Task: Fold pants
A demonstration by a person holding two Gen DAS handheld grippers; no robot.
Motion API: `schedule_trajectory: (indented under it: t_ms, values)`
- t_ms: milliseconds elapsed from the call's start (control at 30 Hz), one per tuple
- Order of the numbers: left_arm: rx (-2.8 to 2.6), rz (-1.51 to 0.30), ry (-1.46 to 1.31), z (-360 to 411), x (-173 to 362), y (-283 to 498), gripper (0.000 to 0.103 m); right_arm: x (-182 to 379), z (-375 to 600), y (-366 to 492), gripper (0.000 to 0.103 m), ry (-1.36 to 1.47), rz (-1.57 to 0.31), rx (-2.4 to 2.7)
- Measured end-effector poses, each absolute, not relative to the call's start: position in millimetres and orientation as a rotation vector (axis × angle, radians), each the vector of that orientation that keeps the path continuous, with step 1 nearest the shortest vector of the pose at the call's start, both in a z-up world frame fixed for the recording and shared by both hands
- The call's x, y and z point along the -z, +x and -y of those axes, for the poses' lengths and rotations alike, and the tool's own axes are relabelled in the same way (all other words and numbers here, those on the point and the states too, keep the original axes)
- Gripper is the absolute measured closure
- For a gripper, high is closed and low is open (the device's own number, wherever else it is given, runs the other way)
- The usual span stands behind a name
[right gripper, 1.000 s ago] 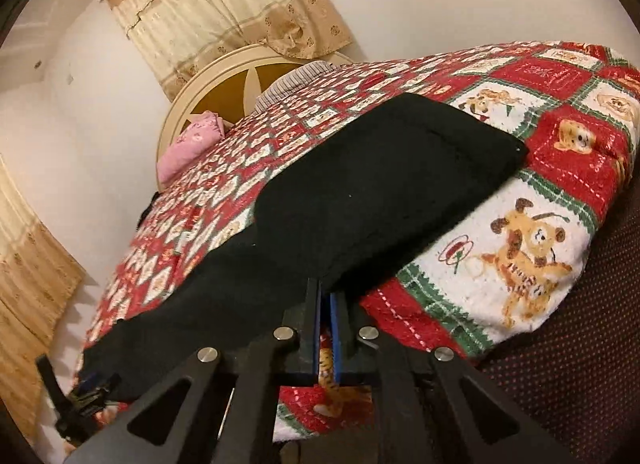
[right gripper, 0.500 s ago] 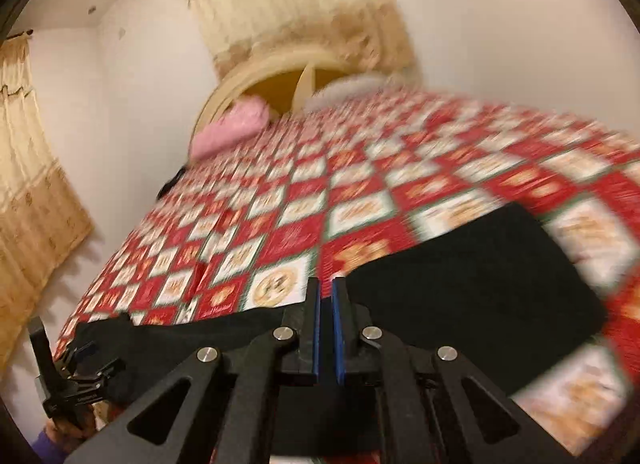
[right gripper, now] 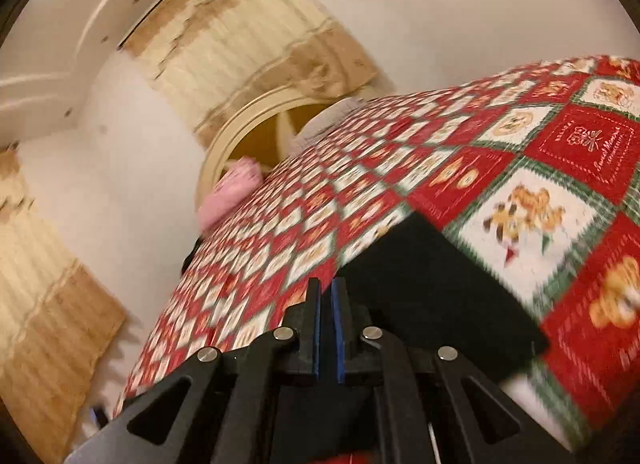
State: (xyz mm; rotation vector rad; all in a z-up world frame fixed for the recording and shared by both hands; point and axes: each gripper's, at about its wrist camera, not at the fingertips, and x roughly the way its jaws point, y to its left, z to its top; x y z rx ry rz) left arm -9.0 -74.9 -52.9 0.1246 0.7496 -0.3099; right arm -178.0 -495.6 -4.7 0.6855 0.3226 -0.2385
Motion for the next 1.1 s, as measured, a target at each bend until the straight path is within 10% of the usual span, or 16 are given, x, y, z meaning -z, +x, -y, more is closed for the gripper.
schedule_trajectory:
  t_ms: [367, 433, 500, 933, 1100]
  values:
    - [0.307, -0.75, 0.126, 73, 53, -13, 0.0, -3, 507, -249, 0.092, 0.693, -0.214, 0.56]
    - [0.308, -0.749, 0.125, 72, 53, -13, 0.0, -2, 500, -252, 0.038, 0.685, -0.225, 0.581]
    - [0.312, -0.749, 0.125, 72, 53, -13, 0.0, 2, 495, -254, 0.021, 0.676, -0.225, 0.621]
    - [0.304, -0.746, 0.115, 68, 50, -17, 0.0, 14, 463, -214, 0.025, 0.449, -0.418, 0.65]
    - [0.279, -0.746, 0.094, 55, 47, -17, 0.0, 18, 471, -209, 0.085, 0.461, -0.451, 0.669]
